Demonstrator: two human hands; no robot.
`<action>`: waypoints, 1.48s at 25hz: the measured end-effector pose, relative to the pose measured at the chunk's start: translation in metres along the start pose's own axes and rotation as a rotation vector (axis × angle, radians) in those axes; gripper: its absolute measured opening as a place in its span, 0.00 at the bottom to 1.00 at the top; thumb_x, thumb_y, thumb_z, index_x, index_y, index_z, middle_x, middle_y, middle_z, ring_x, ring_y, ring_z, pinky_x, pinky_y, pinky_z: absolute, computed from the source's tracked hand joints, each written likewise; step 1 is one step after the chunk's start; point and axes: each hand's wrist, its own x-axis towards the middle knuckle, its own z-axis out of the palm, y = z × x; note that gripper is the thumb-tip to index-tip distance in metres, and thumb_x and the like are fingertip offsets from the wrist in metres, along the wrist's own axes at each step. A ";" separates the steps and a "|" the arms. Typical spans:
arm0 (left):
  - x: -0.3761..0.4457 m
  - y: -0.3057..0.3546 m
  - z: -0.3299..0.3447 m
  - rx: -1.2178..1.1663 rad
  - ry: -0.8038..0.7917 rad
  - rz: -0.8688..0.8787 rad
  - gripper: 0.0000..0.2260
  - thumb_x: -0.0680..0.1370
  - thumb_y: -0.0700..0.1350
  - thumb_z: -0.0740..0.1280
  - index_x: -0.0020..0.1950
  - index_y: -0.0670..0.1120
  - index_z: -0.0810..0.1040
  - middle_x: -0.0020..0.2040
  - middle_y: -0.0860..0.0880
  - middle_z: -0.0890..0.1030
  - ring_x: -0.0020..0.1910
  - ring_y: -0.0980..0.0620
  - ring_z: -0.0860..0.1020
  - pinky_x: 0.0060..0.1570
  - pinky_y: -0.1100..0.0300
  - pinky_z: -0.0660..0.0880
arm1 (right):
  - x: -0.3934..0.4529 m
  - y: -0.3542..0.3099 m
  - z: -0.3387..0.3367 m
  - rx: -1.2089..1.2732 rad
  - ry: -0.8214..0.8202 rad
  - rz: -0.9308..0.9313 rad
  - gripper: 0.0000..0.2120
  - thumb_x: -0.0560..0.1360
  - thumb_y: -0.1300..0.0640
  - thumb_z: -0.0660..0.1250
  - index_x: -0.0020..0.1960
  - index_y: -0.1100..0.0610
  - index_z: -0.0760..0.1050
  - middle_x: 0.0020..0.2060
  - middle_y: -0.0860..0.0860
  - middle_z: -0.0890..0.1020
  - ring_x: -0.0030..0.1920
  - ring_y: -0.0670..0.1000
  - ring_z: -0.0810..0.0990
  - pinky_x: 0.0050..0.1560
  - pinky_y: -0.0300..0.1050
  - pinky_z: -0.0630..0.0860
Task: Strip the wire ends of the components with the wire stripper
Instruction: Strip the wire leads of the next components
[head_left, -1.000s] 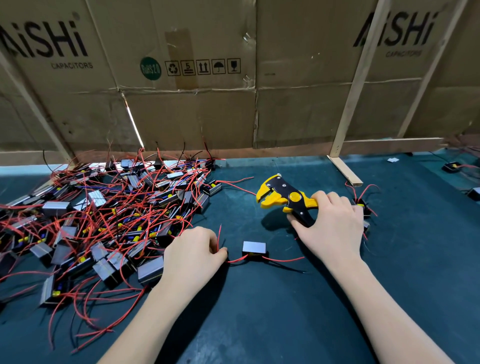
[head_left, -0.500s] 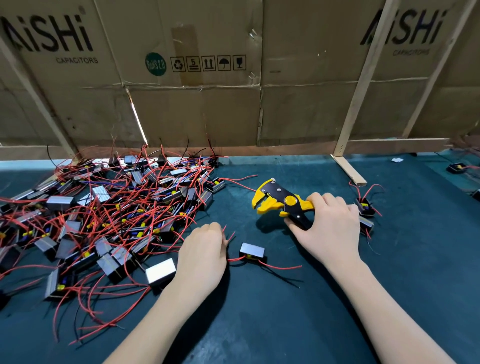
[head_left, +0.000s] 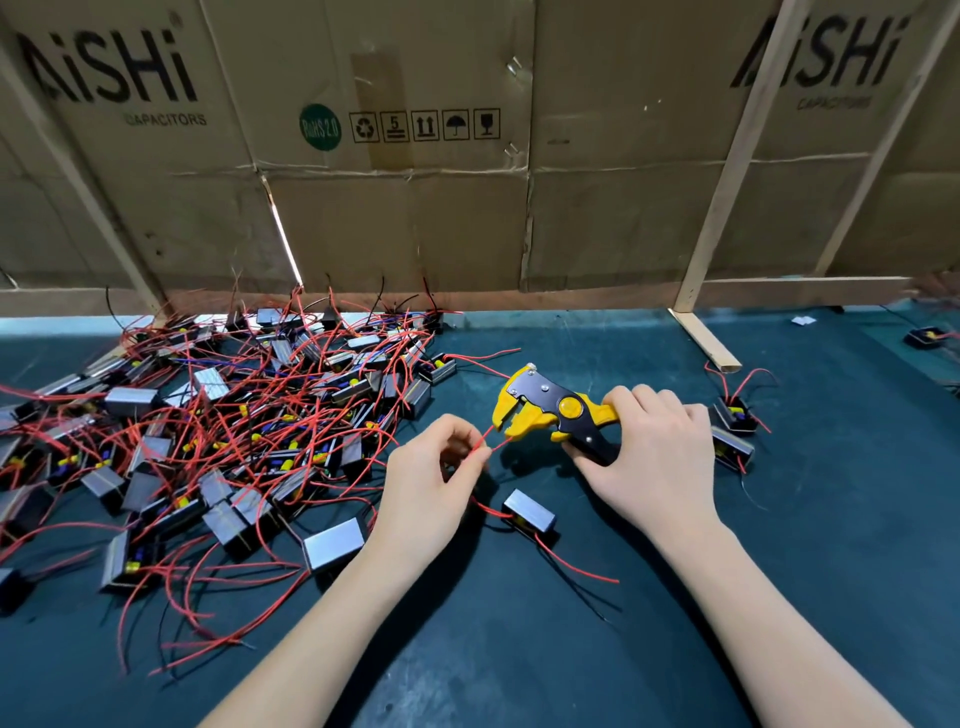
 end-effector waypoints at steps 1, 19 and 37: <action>0.000 -0.001 0.001 -0.002 0.011 -0.006 0.04 0.76 0.37 0.70 0.42 0.44 0.78 0.36 0.54 0.80 0.36 0.60 0.76 0.40 0.73 0.68 | 0.000 0.000 0.000 0.004 0.000 -0.002 0.22 0.65 0.37 0.73 0.43 0.56 0.74 0.36 0.50 0.76 0.39 0.58 0.74 0.42 0.51 0.64; 0.001 -0.002 0.001 -0.012 0.037 0.001 0.05 0.76 0.37 0.70 0.41 0.45 0.78 0.35 0.51 0.82 0.37 0.55 0.79 0.42 0.68 0.72 | 0.001 -0.001 -0.002 0.009 -0.022 -0.010 0.22 0.64 0.38 0.73 0.42 0.55 0.75 0.36 0.50 0.76 0.39 0.57 0.75 0.42 0.50 0.64; 0.001 -0.002 -0.008 0.261 0.188 0.207 0.12 0.72 0.46 0.76 0.52 0.48 0.78 0.46 0.54 0.77 0.48 0.54 0.73 0.51 0.62 0.68 | 0.003 0.003 -0.004 0.048 0.120 0.097 0.23 0.66 0.36 0.72 0.45 0.55 0.77 0.38 0.50 0.79 0.41 0.58 0.78 0.48 0.51 0.66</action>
